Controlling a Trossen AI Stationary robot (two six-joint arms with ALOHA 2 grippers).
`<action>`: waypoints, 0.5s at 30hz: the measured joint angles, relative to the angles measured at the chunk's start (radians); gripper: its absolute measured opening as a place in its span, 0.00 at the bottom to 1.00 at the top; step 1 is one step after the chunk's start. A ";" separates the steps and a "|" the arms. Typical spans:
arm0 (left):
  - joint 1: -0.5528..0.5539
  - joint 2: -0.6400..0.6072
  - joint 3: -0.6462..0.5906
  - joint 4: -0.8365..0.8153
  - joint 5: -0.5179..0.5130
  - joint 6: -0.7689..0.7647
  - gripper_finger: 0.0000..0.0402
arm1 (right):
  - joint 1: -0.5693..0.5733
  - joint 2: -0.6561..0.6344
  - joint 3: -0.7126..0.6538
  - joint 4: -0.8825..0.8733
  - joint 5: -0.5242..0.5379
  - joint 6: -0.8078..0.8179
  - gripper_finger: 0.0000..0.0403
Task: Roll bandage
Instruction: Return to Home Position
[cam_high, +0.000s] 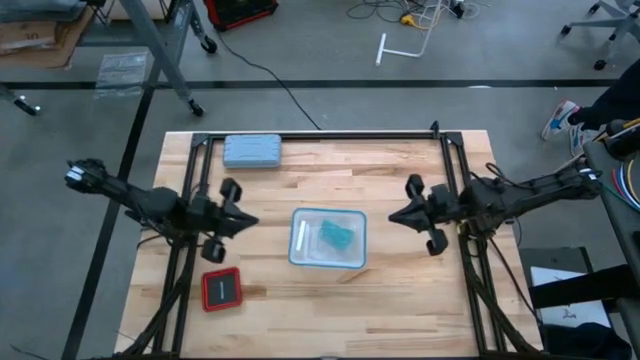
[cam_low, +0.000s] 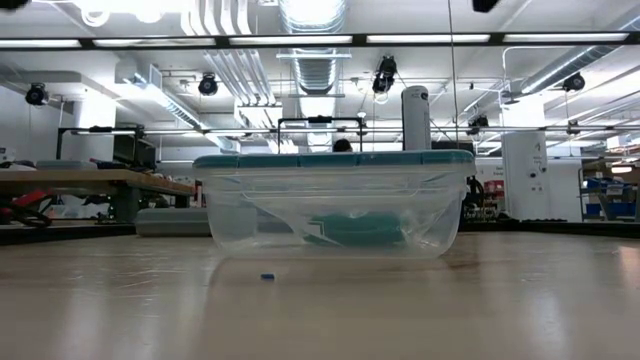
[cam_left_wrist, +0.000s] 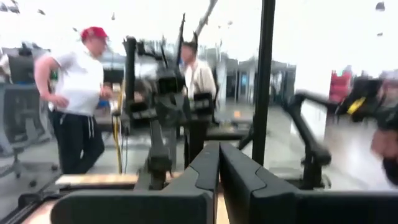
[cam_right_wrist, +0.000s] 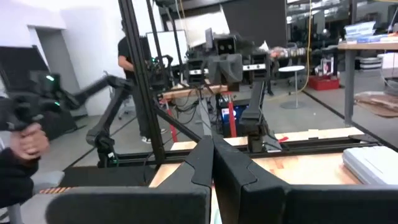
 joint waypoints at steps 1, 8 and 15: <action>0.000 -0.043 -0.053 0.048 0.000 -0.002 0.02 | 0.000 -0.031 -0.026 0.002 0.000 0.000 0.00; 0.000 -0.218 -0.332 0.237 0.000 -0.036 0.01 | -0.001 -0.198 -0.227 0.107 0.001 0.016 0.00; 0.000 -0.296 -0.464 0.320 0.010 -0.083 0.01 | -0.020 -0.321 -0.422 0.266 -0.008 0.056 0.00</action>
